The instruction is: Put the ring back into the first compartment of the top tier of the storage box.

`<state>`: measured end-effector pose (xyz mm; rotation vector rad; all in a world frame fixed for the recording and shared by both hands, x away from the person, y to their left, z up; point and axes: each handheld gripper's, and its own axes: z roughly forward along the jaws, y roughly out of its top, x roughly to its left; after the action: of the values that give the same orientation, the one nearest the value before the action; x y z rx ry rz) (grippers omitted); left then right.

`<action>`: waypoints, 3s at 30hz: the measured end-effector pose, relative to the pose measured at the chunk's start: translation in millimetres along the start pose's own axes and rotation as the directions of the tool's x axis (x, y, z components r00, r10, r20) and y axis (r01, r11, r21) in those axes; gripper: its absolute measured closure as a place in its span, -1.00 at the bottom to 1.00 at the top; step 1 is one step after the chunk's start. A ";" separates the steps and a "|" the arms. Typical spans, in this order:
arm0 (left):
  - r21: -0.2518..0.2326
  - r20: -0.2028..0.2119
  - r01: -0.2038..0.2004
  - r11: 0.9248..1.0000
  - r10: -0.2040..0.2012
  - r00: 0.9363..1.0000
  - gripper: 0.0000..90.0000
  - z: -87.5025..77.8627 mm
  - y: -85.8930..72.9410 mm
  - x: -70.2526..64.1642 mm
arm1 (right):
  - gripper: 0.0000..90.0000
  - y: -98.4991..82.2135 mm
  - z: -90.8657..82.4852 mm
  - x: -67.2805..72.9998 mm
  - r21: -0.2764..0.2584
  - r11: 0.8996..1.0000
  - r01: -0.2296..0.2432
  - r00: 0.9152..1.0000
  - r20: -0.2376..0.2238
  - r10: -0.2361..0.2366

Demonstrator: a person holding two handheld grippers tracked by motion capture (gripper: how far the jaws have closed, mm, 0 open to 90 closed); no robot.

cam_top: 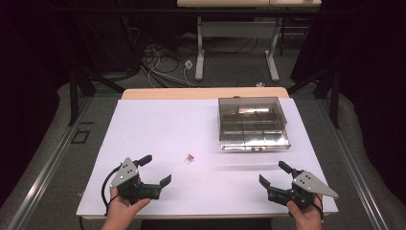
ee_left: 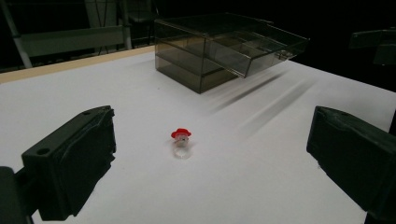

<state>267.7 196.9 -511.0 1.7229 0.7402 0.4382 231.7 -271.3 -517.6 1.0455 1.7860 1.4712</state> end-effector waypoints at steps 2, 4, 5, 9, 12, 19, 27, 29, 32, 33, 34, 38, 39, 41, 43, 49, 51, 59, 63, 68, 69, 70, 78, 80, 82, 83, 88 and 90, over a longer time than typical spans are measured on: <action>0.011 -0.007 -0.003 1.000 0.003 1.000 -0.96 1.4 0.1 0.1 | -0.67 0.0 0.2 0.6 -0.001 1.000 0.000 1.000 0.002 0.000; 0.020 -0.011 0.003 1.000 -0.002 1.000 -0.94 3.3 0.4 -0.7 | -0.67 0.0 0.8 1.2 0.003 1.000 0.004 1.000 -0.007 -0.004; 0.026 -0.009 0.003 1.000 -0.003 1.000 -0.94 4.5 0.8 -0.7 | -0.67 0.1 0.8 1.9 0.004 1.000 0.002 1.000 -0.012 -0.002; 0.066 0.001 -0.006 0.998 0.006 1.000 -0.94 12.2 0.8 -6.0 | -0.67 0.1 3.1 2.7 0.005 1.000 0.005 1.000 -0.020 -0.005; 0.092 0.002 -0.037 0.995 0.037 0.999 -0.95 17.3 1.7 -11.0 | -0.67 -0.8 5.8 2.0 0.016 1.000 0.003 1.000 -0.030 -0.003; 0.129 0.022 -0.015 0.991 0.012 1.000 -0.95 28.0 2.6 -12.7 | -0.67 -0.9 4.7 1.0 0.012 1.000 0.010 1.000 -0.028 -0.010; 0.140 0.019 0.019 0.990 -0.021 1.000 -0.94 37.9 10.4 -7.1 | -0.67 -1.5 4.9 0.5 0.020 1.000 -0.005 1.000 -0.015 0.005; 0.148 0.022 0.024 0.989 -0.028 0.999 -0.94 40.7 14.2 -6.5 | -0.67 -1.9 4.9 0.1 0.024 1.000 -0.012 1.000 -0.012 0.013; 0.158 0.021 0.006 0.987 -0.009 1.000 -0.92 46.6 19.8 -5.8 | -0.67 -2.4 4.6 -1.6 0.024 1.000 -0.006 1.000 -0.009 0.007; 0.161 0.023 0.002 0.987 -0.006 1.000 -0.91 48.7 21.6 -5.7 | -0.67 -2.5 4.3 -1.8 0.029 1.000 -0.006 1.000 -0.010 0.007; 0.165 0.026 -0.002 0.986 -0.002 1.000 -0.88 50.6 23.5 -5.5 | -0.67 -2.7 4.6 -2.1 0.027 1.000 -0.006 1.000 -0.012 0.006; 0.185 0.028 -0.019 0.983 0.014 1.000 -0.81 58.6 31.1 -5.9 | -0.67 -3.2 5.0 -2.5 0.029 0.999 -0.017 1.000 -0.012 0.017; 0.191 0.026 -0.024 0.981 0.019 0.999 -0.79 60.4 32.9 -5.9 | -0.67 -3.5 5.2 -2.7 0.030 0.999 -0.017 1.000 -0.014 0.017; 0.204 0.021 -0.026 0.979 0.022 1.000 -0.76 63.8 36.3 -5.6 | -0.67 -3.7 5.3 -2.9 0.034 0.999 -0.021 1.000 -0.021 0.021; 0.212 0.021 -0.018 0.977 0.014 1.000 -0.73 67.2 38.9 -4.7 | -0.67 -3.8 5.1 -2.4 0.039 0.999 -0.032 0.999 -0.022 0.033; 0.230 0.007 -0.004 0.973 0.003 1.000 -0.66 76.5 43.8 -0.6 | -0.67 -4.2 5.3 -2.6 0.039 0.998 -0.049 0.999 -0.023 0.050; 0.234 0.002 0.000 0.972 -0.001 1.000 -0.66 79.2 44.5 0.8 | -0.67 -4.4 5.1 -2.8 0.043 0.998 -0.051 0.998 -0.019 0.051; 0.260 -0.021 0.028 0.965 -0.023 1.000 -0.64 87.8 45.6 7.0 | -0.67 -5.1 5.6 -3.9 0.045 0.998 -0.051 0.998 -0.024 0.052; 0.274 -0.027 0.052 0.960 -0.046 0.999 -0.61 91.7 44.8 10.5 | -0.67 -5.2 5.5 -3.9 0.047 0.997 -0.054 0.998 -0.025 0.056; 0.277 -0.039 0.073 0.958 -0.065 0.997 -0.56 97.9 43.3 13.8 | -0.67 -5.4 5.8 -3.5 0.047 0.997 -0.065 0.998 -0.023 0.066; 0.277 -0.039 0.073 0.958 -0.065 0.997 -0.56 97.9 43.3 13.8 | -0.67 -5.5 5.9 -3.6 0.048 0.997 -0.064 0.998 -0.025 0.065; 0.280 -0.039 0.073 0.957 -0.064 0.997 -0.55 99.2 43.0 15.0 | -0.67 -5.6 5.9 -3.9 0.050 0.997 -0.061 0.998 -0.024 0.062; 0.282 -0.038 0.102 0.954 -0.095 0.995 -0.53 103.9 41.6 16.9 | -0.67 -5.6 6.0 -4.1 0.060 0.996 -0.059 0.998 -0.025 0.060; 0.283 -0.044 0.137 0.949 -0.130 0.991 -0.52 112.8 42.0 20.8 | -0.67 -5.6 6.0 -4.1 0.060 0.996 -0.059 0.998 -0.025 0.060; 0.275 -0.061 0.168 0.947 -0.157 0.986 -0.51 117.7 41.0 21.3 | -0.67 -6.1 6.8 -4.8 0.057 0.997 -0.055 0.998 -0.032 0.057; 0.275 -0.061 0.168 0.947 -0.157 0.986 -0.51 117.7 41.0 21.3 | -0.67 -6.1 6.8 -4.8 0.057 0.997 -0.055 0.998 -0.032 0.057; 0.289 -0.066 0.208 0.935 -0.197 0.978 -0.49 124.6 39.0 20.6 | -0.67 -6.3 7.1 -4.9 0.062 0.996 -0.058 0.998 -0.031 0.060; 0.304 -0.064 0.223 0.926 -0.213 0.975 -0.47 126.6 38.8 21.6 | -0.67 -6.3 7.1 -5.0 0.062 0.996 -0.057 0.998 -0.032 0.060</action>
<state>373.5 114.4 -510.9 1.8991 1.0546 0.1999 238.9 -272.4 -525.5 1.1185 1.8485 1.4853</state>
